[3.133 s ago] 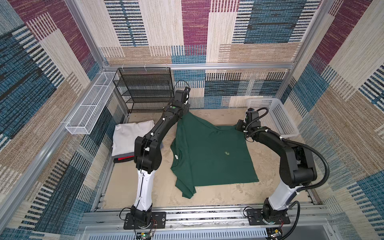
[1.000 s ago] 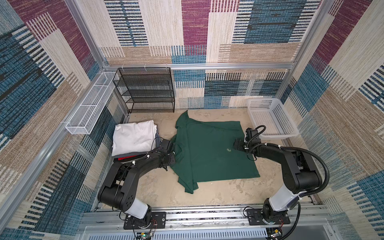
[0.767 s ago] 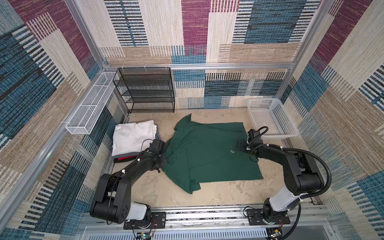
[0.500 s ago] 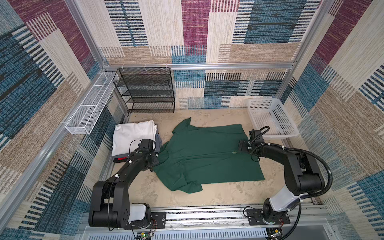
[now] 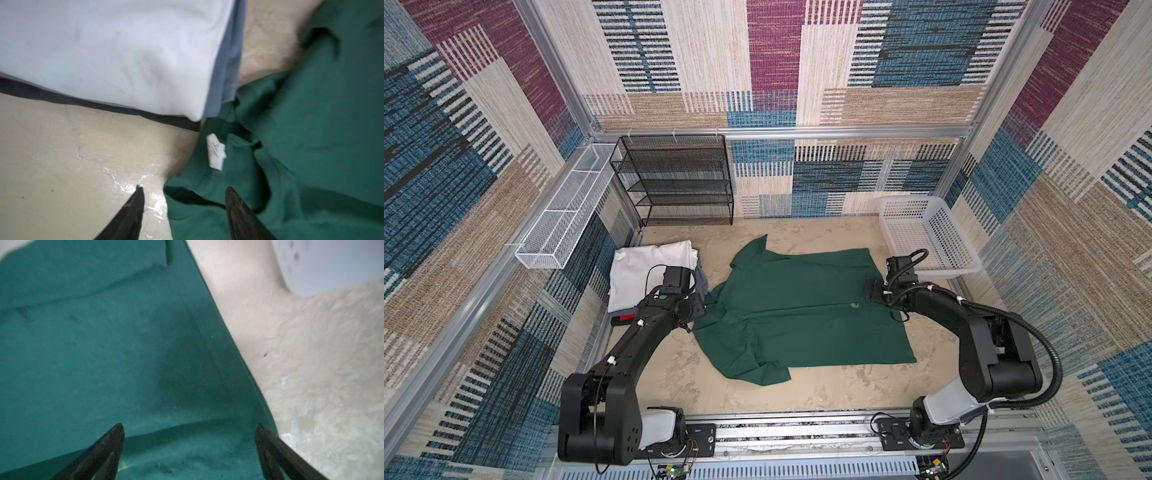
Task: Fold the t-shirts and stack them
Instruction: 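Move the left gripper to the collar and the right gripper to the far corner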
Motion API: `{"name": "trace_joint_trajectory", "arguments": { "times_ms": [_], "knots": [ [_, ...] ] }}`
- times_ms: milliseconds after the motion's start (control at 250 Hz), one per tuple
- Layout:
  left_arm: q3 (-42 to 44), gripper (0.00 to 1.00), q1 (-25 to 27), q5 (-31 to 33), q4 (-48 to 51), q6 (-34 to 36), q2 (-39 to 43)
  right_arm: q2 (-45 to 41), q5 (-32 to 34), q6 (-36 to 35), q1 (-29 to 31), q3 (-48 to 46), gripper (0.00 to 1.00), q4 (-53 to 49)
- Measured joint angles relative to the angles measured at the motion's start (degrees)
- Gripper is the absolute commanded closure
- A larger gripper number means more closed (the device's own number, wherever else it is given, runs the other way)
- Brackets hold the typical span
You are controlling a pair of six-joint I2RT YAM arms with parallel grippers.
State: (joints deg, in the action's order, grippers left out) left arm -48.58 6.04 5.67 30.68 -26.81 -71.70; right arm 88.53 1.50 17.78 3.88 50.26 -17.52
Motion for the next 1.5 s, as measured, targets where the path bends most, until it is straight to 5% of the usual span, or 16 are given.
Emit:
{"name": "trace_joint_trajectory", "arguments": {
  "times_ms": [116,356,568,864,1280,1496],
  "knots": [
    [-0.4,0.33,2.0,0.2,1.3,0.0,4.8,-0.8,-1.5,0.0,0.0,3.0,0.0,-0.3],
    [-5.7,0.33,6.3,-0.2,1.7,0.0,3.4,7.7,-1.6,-0.9,0.0,12.1,0.34,1.0],
    [-8.9,0.33,7.6,-1.7,1.2,0.2,-1.0,17.6,-3.9,-0.9,0.0,18.7,0.5,2.8],
    [-10.7,0.33,8.0,-4.3,-1.0,0.5,-3.6,27.9,-1.9,-0.7,0.0,27.1,0.52,2.2],
    [-10.9,0.33,8.0,-4.3,-1.7,1.6,-6.0,29.7,3.7,-0.7,0.0,29.0,0.52,0.9],
    [-11.3,0.33,8.0,-4.5,-2.0,1.8,-7.6,30.8,4.7,-0.9,0.0,30.3,0.64,0.8]
  ]
}}
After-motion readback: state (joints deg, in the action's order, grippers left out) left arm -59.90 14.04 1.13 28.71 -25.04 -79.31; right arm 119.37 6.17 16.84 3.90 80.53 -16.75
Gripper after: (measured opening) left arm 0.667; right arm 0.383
